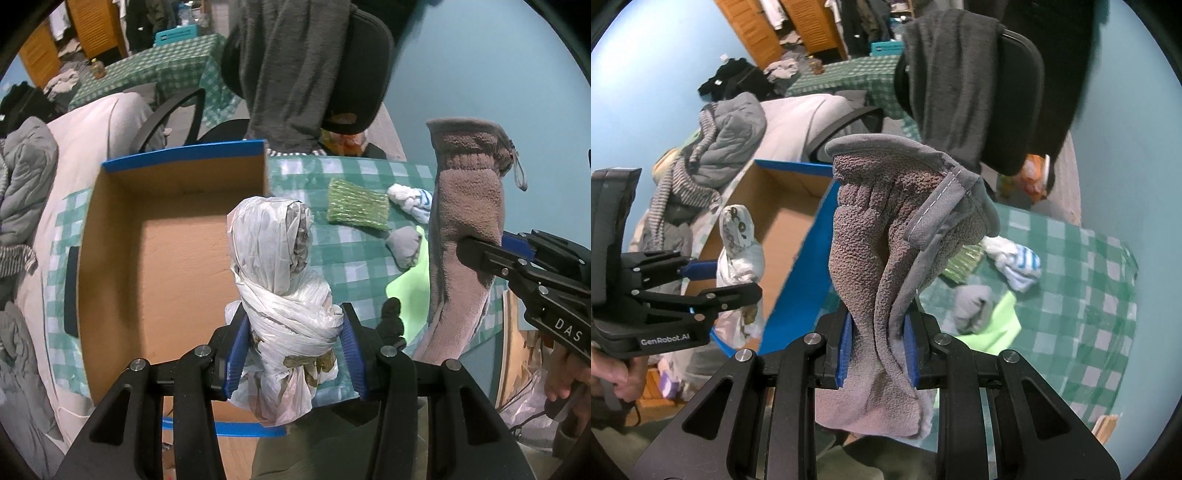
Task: Organize soft objects
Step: 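Lift both held items and carry them over the cardboard box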
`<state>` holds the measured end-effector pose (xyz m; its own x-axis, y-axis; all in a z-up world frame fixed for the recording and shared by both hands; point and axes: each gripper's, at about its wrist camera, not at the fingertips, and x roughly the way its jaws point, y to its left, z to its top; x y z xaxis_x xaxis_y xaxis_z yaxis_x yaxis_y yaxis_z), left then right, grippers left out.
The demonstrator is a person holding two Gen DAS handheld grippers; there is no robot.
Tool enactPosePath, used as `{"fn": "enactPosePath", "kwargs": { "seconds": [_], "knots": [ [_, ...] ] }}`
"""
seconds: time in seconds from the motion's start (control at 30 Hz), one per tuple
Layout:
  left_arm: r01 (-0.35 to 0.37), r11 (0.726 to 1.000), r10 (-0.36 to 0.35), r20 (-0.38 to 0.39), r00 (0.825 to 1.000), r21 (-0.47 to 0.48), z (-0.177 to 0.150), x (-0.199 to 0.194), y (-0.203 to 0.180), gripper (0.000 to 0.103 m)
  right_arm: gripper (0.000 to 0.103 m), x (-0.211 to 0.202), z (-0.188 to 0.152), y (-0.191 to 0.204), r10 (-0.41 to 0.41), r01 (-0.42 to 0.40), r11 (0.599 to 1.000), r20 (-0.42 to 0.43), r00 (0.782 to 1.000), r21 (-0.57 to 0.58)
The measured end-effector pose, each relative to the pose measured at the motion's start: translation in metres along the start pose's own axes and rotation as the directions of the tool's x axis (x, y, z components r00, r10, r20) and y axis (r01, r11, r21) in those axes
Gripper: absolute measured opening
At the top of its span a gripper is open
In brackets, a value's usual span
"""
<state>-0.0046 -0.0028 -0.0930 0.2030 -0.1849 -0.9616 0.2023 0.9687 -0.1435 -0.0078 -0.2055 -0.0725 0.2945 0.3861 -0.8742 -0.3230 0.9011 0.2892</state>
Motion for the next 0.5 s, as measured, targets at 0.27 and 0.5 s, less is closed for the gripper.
{"fn": "enactPosePath", "kwargs": {
  "seconds": [0.27, 0.5],
  "knots": [
    [-0.019, 0.998, 0.02, 0.016, 1.0, -0.06, -0.009, -0.011, 0.03, 0.047, 0.023, 0.012, 0.019, 0.033, 0.048, -0.048, 0.996, -0.005, 0.999, -0.073],
    [-0.045, 0.993, 0.048, 0.026, 0.999, -0.107, -0.015, -0.016, 0.058, 0.047, 0.023, 0.027, 0.039, 0.067, 0.085, -0.086, 0.986, -0.014, 0.996, -0.141]
  ]
}}
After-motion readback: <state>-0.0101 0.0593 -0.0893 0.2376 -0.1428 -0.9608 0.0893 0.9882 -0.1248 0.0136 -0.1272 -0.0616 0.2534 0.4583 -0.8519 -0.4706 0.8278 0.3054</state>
